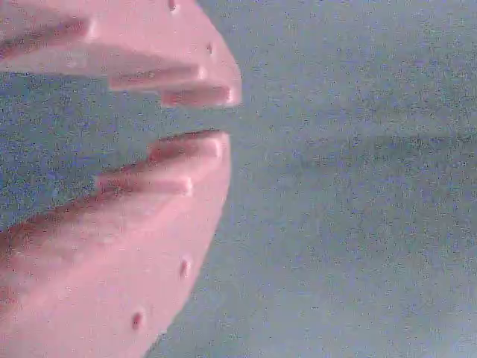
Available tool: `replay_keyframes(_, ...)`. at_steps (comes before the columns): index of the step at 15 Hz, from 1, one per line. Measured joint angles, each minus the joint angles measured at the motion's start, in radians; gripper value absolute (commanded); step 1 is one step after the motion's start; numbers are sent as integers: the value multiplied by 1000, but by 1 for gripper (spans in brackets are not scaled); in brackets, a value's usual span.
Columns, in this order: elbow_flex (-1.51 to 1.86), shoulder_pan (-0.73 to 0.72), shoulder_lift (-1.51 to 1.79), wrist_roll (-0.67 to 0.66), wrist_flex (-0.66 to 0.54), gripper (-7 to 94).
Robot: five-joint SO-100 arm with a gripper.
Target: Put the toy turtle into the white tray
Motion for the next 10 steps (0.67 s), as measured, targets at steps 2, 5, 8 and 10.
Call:
replay_keyframes(2,-94,40,-252,-6,-92,0)
replay_keyframes(5,-385,146,-627,-66,-109,0)
replay_keyframes(8,-695,253,-939,-109,-26,0)
replay_keyframes(10,-904,321,-1115,-123,28,0)
